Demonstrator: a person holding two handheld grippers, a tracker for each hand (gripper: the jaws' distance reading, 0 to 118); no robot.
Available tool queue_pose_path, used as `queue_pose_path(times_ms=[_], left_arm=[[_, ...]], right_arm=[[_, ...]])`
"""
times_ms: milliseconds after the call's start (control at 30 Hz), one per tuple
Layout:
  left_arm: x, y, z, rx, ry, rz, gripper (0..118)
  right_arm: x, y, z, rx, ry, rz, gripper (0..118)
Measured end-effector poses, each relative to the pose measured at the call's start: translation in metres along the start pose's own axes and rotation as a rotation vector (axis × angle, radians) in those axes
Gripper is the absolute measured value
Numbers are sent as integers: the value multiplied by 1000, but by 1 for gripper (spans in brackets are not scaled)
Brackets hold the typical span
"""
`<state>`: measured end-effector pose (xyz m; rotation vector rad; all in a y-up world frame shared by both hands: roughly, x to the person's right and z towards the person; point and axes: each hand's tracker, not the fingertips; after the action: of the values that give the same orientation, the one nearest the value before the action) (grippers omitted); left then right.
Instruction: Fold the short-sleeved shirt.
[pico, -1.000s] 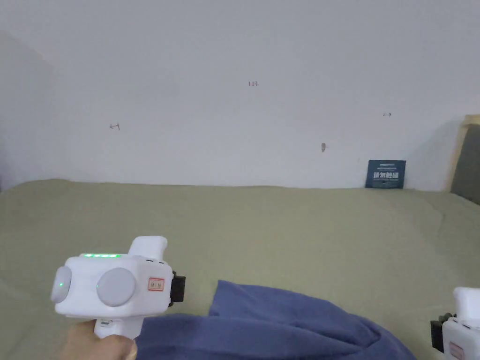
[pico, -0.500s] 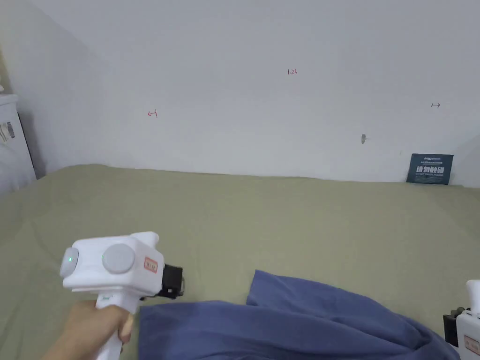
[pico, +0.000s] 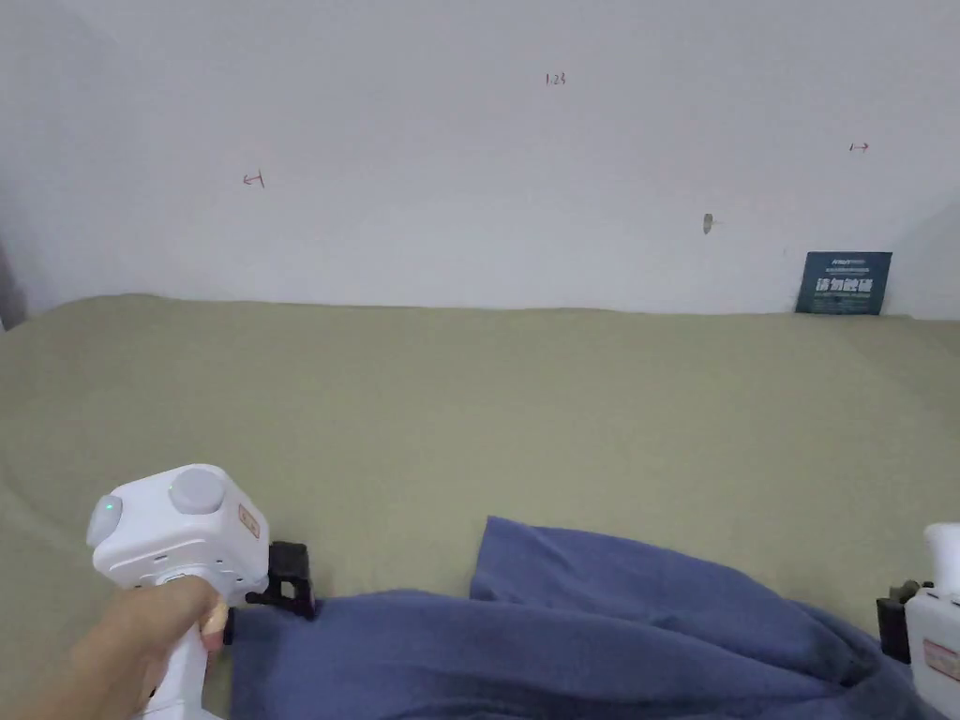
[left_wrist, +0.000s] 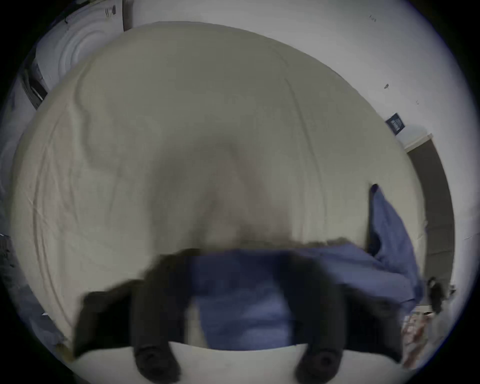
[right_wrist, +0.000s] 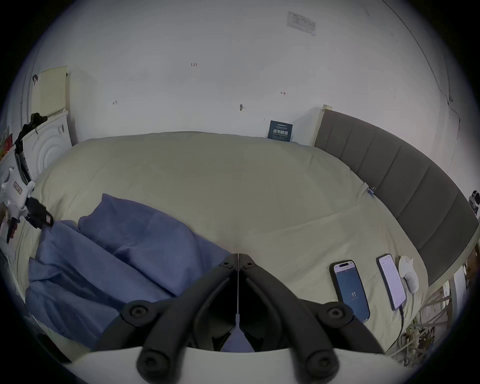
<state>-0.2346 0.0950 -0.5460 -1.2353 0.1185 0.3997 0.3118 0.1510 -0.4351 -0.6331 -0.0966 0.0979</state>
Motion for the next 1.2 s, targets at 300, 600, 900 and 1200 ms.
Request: queue_pose_path(times_ms=[300, 600, 900, 1200], left_arm=[[10, -12, 22, 80, 70, -144, 3], [11, -7, 33, 110, 25, -162, 3], [14, -22, 32, 103, 30, -168, 3], [17, -37, 51, 154, 21, -165, 3]], right_arm=[[-11, -1, -7, -27, 7, 1, 1], [14, 3, -10, -206, 153, -154, 113], [38, -10, -24, -415, 116, -125, 81], [35, -2, 0, -365, 206, -169, 8]])
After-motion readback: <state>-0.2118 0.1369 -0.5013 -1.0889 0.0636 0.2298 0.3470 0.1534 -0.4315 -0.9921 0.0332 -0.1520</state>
